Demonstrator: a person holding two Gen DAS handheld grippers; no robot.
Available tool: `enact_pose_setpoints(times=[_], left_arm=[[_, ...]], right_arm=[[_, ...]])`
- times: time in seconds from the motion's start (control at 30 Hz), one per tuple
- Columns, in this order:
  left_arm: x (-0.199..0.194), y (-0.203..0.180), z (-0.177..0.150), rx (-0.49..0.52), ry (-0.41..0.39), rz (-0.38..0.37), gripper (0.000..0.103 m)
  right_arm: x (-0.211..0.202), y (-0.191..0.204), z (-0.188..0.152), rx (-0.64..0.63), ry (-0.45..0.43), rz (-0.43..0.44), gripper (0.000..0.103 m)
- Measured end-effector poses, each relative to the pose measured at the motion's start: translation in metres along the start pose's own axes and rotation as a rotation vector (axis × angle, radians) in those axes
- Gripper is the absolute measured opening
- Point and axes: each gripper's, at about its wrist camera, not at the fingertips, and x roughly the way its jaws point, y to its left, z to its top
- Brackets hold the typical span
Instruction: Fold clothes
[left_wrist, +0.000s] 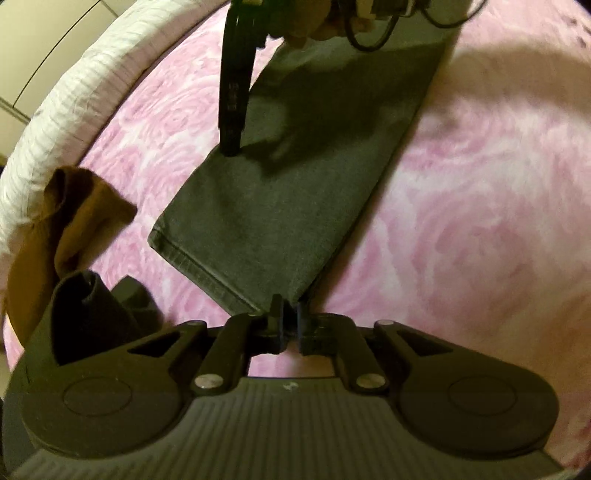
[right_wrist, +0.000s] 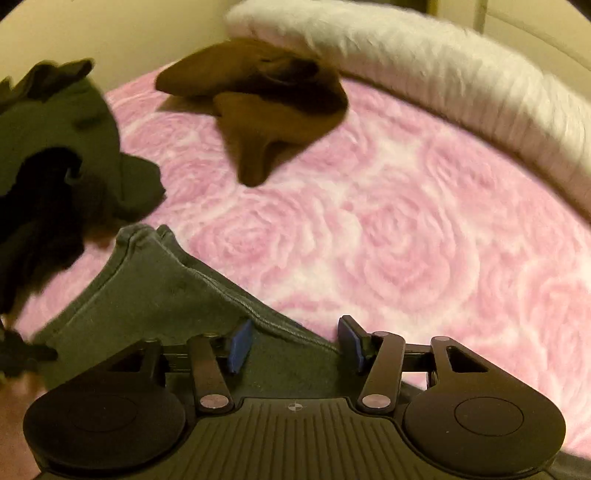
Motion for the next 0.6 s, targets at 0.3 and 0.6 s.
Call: enact_pose_setpoints(times=[0.3, 0.6], left_arm=[[-0.014, 0.003, 0.032, -0.111, -0.023, 0.000, 0.008], [-0.012, -0.042, 0.156, 0.086, -0.095, 0.047, 0.028]], right_arm=[[-0.102, -0.045, -0.098, 0.146, 0.006, -0.256, 0.053], [-0.229, -0.143, -0.249, 0.499, -0.016, -0.515, 0.053]])
